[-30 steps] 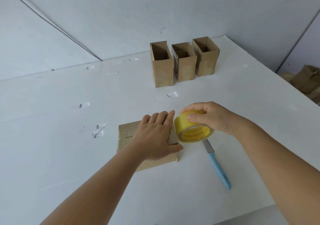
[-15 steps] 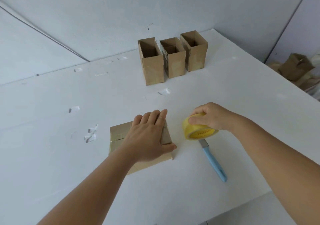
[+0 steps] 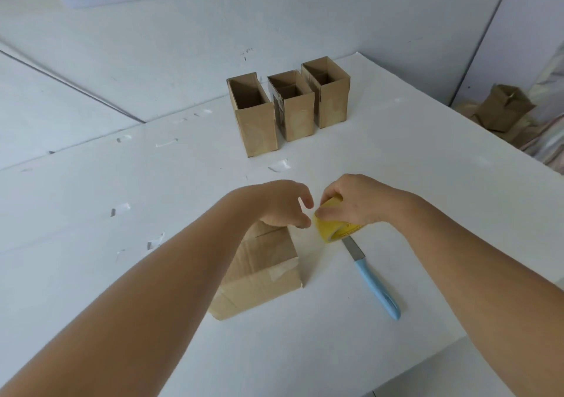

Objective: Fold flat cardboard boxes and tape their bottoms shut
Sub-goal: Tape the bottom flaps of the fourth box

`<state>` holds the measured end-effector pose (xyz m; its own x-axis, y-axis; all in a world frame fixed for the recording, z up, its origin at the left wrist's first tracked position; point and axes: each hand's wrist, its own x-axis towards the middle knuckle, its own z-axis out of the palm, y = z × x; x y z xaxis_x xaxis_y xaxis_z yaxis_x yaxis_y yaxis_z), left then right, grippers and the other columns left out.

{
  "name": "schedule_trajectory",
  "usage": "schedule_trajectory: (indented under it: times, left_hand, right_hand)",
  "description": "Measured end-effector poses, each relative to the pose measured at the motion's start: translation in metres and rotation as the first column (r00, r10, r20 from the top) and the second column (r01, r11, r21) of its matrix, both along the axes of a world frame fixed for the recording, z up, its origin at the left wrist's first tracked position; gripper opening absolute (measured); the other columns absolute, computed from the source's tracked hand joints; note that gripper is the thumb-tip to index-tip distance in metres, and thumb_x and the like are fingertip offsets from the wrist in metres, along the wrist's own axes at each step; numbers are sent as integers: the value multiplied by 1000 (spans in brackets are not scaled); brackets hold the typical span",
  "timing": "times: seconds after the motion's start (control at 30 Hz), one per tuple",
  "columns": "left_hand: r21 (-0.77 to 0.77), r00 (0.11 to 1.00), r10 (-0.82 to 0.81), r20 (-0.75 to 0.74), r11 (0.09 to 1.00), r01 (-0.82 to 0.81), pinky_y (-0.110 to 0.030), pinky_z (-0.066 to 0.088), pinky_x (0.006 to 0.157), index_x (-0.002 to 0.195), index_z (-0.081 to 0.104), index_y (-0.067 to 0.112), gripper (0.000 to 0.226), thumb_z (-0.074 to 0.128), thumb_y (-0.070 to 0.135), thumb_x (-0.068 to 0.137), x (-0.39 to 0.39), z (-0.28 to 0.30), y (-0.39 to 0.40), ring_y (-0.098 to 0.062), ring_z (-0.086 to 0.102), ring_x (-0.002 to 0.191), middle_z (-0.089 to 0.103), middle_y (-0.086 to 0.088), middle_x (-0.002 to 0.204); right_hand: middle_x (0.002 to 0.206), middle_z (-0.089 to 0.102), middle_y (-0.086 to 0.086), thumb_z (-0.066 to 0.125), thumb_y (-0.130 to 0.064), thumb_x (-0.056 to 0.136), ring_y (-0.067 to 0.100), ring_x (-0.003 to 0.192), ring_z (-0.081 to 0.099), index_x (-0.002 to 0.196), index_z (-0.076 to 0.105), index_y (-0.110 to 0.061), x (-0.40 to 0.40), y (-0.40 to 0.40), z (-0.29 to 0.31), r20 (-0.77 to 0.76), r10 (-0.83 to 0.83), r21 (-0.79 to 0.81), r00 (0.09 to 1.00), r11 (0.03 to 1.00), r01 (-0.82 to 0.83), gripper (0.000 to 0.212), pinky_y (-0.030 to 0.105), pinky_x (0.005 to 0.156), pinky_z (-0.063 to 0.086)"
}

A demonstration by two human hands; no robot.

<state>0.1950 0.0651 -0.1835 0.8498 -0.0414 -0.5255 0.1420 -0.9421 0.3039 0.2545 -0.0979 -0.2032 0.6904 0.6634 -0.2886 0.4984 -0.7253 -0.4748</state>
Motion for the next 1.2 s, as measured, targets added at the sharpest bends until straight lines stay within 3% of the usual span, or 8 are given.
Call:
schedule_trajectory:
  times: [0.2,0.33,0.5,0.67,0.73,0.9,1.0,1.2]
  left_hand:
    - [-216,997,48,-67,974,-62,-23,48,66,101,64,41,26,69,33,76,15,-11,-2,2,66,63,71,16,68]
    - [-309,988,148,-31,939,-150,-32,55,83,86,66,42,16,69,29,78,13,-17,3,-7,69,72,74,6,75]
    - [-362,985,169,12,920,-154,-31,55,83,88,70,39,15,65,26,83,8,-21,3,-1,68,69,73,9,75]
    - [-392,974,215,74,904,-170,-18,50,65,85,70,40,16,68,25,81,6,-23,1,4,63,58,69,14,63]
    - [-423,963,255,85,885,-197,-18,51,65,94,72,34,17,70,24,81,5,-24,1,3,63,57,71,11,67]
    - [-532,945,325,38,807,-256,-30,55,80,93,71,30,17,73,18,81,2,-22,2,-6,67,68,74,4,74]
    - [-562,944,330,23,785,-260,-30,54,80,96,71,28,19,73,17,81,2,-23,3,-7,68,69,74,5,73]
    - [-541,949,314,43,805,-242,-27,54,75,95,71,31,18,74,20,80,3,-25,3,-4,68,66,75,1,81]
  right_hand:
    - [86,53,-12,53,-36,84,15,89,47,89,52,-31,-4,0,10,24,-61,111,998,992,58,8,23,61,31]
    - [88,50,-14,57,-34,83,16,93,45,94,49,-29,-9,-4,5,165,-118,237,979,968,77,15,26,75,35]
    - [139,30,-3,67,-45,76,18,125,28,139,30,-28,-26,-15,-27,159,-276,398,948,897,195,75,28,96,29]
    - [145,19,3,74,-46,71,15,127,20,149,9,-19,-56,-21,-62,133,-539,542,832,743,394,105,32,100,26]
    - [143,22,5,72,-44,74,19,127,22,149,10,-17,-65,-25,-76,68,-601,485,797,718,500,101,31,99,27]
    - [126,39,8,55,-38,89,27,114,40,138,31,-19,-85,-35,-112,104,-573,-4,813,817,576,58,33,90,40]
    - [115,48,6,43,-25,96,24,98,50,118,50,-17,-90,-37,-117,214,-474,-79,854,863,498,24,28,78,43]
    - [82,47,-2,41,-23,92,17,69,47,80,44,-21,-92,-46,-91,187,-455,-9,870,885,465,13,25,58,31]
